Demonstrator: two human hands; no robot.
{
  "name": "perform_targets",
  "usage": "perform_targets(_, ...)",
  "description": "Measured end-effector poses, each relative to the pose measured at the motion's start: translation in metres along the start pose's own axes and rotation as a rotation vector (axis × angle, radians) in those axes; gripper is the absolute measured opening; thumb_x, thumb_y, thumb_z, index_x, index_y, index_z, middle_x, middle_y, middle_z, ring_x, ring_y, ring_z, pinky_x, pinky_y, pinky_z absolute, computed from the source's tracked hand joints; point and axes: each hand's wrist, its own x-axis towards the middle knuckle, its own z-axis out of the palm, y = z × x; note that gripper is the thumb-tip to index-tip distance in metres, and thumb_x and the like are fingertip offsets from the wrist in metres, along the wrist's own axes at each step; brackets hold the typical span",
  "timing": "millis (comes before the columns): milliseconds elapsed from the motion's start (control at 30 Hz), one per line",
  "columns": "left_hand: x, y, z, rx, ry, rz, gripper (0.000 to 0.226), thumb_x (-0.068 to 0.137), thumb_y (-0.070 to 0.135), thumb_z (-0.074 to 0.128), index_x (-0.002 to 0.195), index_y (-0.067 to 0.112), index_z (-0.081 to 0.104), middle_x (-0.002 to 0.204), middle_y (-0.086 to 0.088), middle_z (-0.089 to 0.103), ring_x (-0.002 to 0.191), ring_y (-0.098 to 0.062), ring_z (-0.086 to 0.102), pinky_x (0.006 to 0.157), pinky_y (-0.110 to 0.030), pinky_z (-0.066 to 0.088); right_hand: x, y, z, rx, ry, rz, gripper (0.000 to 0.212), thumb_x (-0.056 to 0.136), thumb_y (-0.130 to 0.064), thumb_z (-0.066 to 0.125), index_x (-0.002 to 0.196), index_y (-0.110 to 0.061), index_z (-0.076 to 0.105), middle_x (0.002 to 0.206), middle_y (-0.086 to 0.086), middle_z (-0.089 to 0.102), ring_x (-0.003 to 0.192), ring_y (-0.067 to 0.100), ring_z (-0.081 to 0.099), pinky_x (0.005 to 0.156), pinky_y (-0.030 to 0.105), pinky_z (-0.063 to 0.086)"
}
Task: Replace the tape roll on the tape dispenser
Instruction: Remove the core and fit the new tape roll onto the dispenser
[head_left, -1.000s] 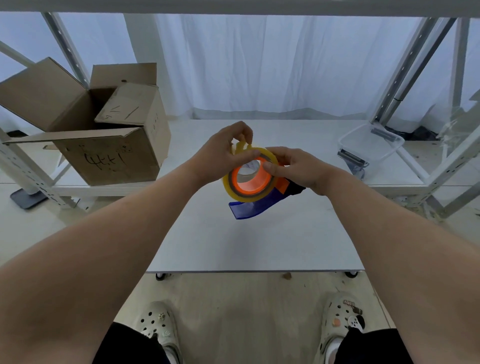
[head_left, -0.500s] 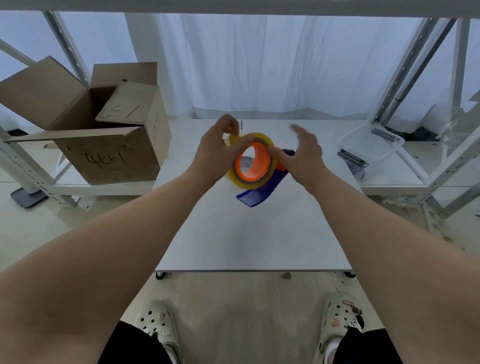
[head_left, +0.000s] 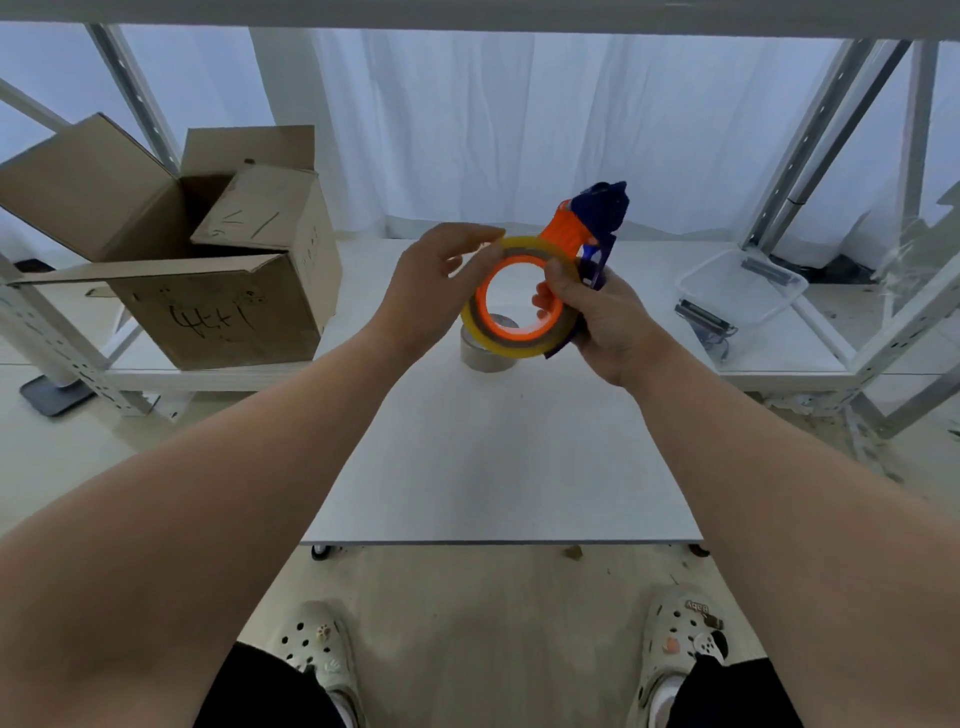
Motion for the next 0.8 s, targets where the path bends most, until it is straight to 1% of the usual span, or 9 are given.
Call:
perform_targets(133,-0.003,0.003,0.000,0.299,-0.226,0.216,0.030,0.093,0.027,0.054,0.120,0.017,0.064,0.123,-0.001,0.063,0.112,-0.011,0.055,0.095,-0.017,0.039,-0.002,0.000,-0.004,-0.198,-0.064,-0.008,0.049,0.085,-0.015,0.067,0.130,-0.010,0.046,0.096,-0.001,0.062,0.086,0.013,0.062,0.074,0.023,0.051)
perform_targets(200,-0.003,0.006,0.004,0.387,-0.277,0.229,0.032,0.095,0.026,0.051,0.125,0.016,0.060,0.127,-0.002,0.062,0.117,-0.016,0.054,0.095,-0.015,0.034,-0.002,0.002,-0.003,-0.217,-0.051,-0.005,0.052,0.085,-0.016,0.067,0.131,-0.008,0.045,0.095,-0.002,0.061,0.085,0.013,0.062,0.073,0.022,0.051)
perform_targets(267,-0.003,0.008,0.005,0.391,-0.234,0.154,0.033,0.096,0.027,0.050,0.126,0.018,0.059,0.128,-0.002,0.062,0.118,-0.017,0.054,0.095,-0.017,0.035,-0.001,0.002,-0.001,-0.211,-0.016,-0.010,0.054,0.085,-0.017,0.067,0.133,-0.008,0.044,0.096,-0.003,0.060,0.085,0.013,0.061,0.074,0.023,0.051)
perform_targets(367,-0.003,0.009,0.005,0.334,-0.140,0.062,0.033,0.093,0.035,0.052,0.121,0.020,0.063,0.122,0.000,0.065,0.112,-0.017,0.058,0.098,-0.028,0.043,0.001,-0.001,0.003,-0.189,0.010,-0.016,0.054,0.087,-0.020,0.065,0.134,-0.007,0.043,0.098,-0.002,0.060,0.084,0.012,0.062,0.069,0.019,0.052)
perform_targets(500,-0.003,0.008,0.009,0.328,-0.060,-0.027,0.037,0.091,0.038,0.054,0.119,0.017,0.065,0.119,-0.002,0.067,0.107,-0.017,0.060,0.094,-0.028,0.044,0.000,-0.004,0.006,-0.132,0.035,-0.018,0.046,0.090,-0.026,0.059,0.131,-0.008,0.045,0.098,-0.003,0.064,0.080,0.012,0.065,0.062,0.017,0.053)
perform_targets(567,-0.003,0.001,0.009,0.253,-0.012,-0.099,0.035,0.091,0.036,0.056,0.116,0.014,0.066,0.114,-0.004,0.069,0.101,-0.016,0.062,0.094,-0.027,0.047,-0.001,-0.005,0.007,-0.076,0.072,-0.024,0.047,0.091,-0.027,0.059,0.130,-0.005,0.047,0.098,0.000,0.066,0.080,0.013,0.066,0.065,0.022,0.055)
perform_targets(667,-0.004,-0.004,0.007,0.039,0.056,-0.171,0.028,0.089,0.032,0.060,0.107,0.013,0.070,0.102,-0.001,0.071,0.094,-0.017,0.065,0.091,-0.039,0.053,0.001,-0.009,0.007,0.013,0.129,-0.052,0.049,0.089,-0.026,0.062,0.130,-0.003,0.047,0.100,0.004,0.067,0.082,0.016,0.067,0.069,0.026,0.056)
perform_targets(733,-0.005,-0.002,0.007,0.054,0.027,-0.155,0.028,0.091,0.031,0.057,0.110,0.014,0.068,0.106,0.000,0.069,0.098,-0.016,0.064,0.093,-0.038,0.052,0.002,-0.012,0.007,-0.010,0.131,-0.066,0.049,0.089,-0.025,0.062,0.130,-0.005,0.046,0.106,0.005,0.066,0.086,0.017,0.067,0.074,0.028,0.057)
perform_targets(800,-0.005,0.001,0.007,0.184,-0.040,-0.089,0.033,0.094,0.029,0.052,0.122,0.015,0.062,0.120,-0.002,0.065,0.108,-0.015,0.059,0.098,-0.030,0.046,0.002,-0.013,0.007,-0.061,0.121,-0.072,0.046,0.089,-0.026,0.062,0.128,-0.010,0.045,0.112,0.004,0.063,0.092,0.020,0.066,0.082,0.032,0.057)
